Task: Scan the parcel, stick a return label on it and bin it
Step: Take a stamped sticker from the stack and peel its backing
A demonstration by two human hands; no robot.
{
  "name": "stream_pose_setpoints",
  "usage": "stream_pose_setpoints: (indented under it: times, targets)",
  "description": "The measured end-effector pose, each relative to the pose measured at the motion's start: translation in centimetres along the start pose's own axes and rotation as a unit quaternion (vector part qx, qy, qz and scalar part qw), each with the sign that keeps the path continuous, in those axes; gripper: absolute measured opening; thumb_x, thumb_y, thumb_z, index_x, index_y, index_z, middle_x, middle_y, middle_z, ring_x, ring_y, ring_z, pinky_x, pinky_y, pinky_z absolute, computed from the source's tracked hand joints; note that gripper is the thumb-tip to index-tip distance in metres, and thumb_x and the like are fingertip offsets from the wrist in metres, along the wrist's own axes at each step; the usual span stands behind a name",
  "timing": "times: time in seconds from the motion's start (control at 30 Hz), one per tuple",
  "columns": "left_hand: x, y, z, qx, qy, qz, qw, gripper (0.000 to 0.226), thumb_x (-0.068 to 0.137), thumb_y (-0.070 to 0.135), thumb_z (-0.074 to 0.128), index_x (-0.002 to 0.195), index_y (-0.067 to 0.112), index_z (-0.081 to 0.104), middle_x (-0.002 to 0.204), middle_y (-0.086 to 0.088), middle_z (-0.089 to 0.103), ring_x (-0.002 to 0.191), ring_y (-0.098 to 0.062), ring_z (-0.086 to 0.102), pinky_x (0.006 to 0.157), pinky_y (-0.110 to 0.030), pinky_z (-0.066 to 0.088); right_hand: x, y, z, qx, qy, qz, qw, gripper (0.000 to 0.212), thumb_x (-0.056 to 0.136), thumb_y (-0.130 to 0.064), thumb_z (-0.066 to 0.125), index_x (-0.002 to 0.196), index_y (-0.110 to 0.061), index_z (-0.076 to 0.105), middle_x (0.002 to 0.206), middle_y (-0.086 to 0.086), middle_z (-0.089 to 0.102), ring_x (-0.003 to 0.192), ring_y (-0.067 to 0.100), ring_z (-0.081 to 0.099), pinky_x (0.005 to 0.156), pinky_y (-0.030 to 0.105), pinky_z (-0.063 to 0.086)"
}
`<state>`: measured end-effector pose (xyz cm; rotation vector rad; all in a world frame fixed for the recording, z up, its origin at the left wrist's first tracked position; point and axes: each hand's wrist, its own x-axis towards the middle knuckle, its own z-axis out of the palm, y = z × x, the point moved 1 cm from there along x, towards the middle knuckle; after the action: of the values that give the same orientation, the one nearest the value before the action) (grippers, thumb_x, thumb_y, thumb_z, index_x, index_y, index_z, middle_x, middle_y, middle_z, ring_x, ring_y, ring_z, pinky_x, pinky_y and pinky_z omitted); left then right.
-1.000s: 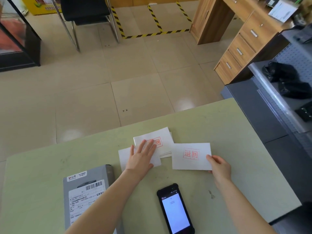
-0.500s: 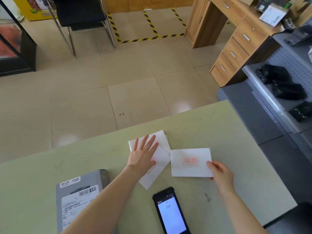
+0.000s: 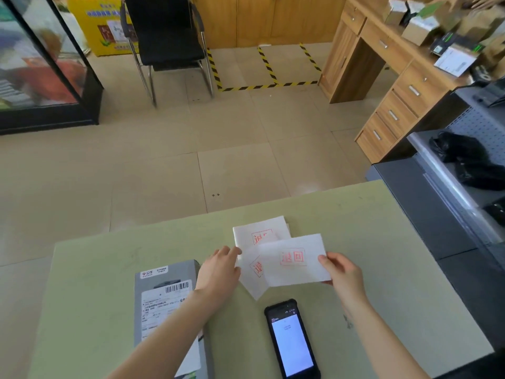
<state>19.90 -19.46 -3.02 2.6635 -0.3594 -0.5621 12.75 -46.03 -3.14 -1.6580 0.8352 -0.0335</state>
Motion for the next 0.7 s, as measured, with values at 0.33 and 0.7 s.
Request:
stream_pose_setpoints:
  times: [0.33,0.7]
  targets:
    - [-3.3,0.4,2.8,-0.256,-0.014,-0.173,0.951,0.057,0.087,0.007,0.033,0.142,0.023,0.027,0.099,-0.015,0.063,0.078,-0.03,0.058,0.061,-0.032,0.044,1.2,0.7,4.9,-0.039,-0.022,0.017,0.999,0.013,0.091,-0.014,0.057,0.081,-0.021,0.058,0.086,0.002,0.065,0.075,0.017,0.058,0.06,0.031,0.05]
    - [-2.6,0.5,4.3,-0.415,0.031,-0.198,0.887,0.057,0.092,0.013,0.042,0.144,0.029,0.024,0.112,0.018,0.059,0.08,0.006,0.056,0.055,-0.012,0.041,2.2,0.7,7.9,-0.225,-0.055,-0.046,0.972,0.004,0.092,-0.016,0.054,0.089,-0.015,0.057,0.086,-0.001,0.06,0.082,0.019,0.054,0.067,0.026,0.034]
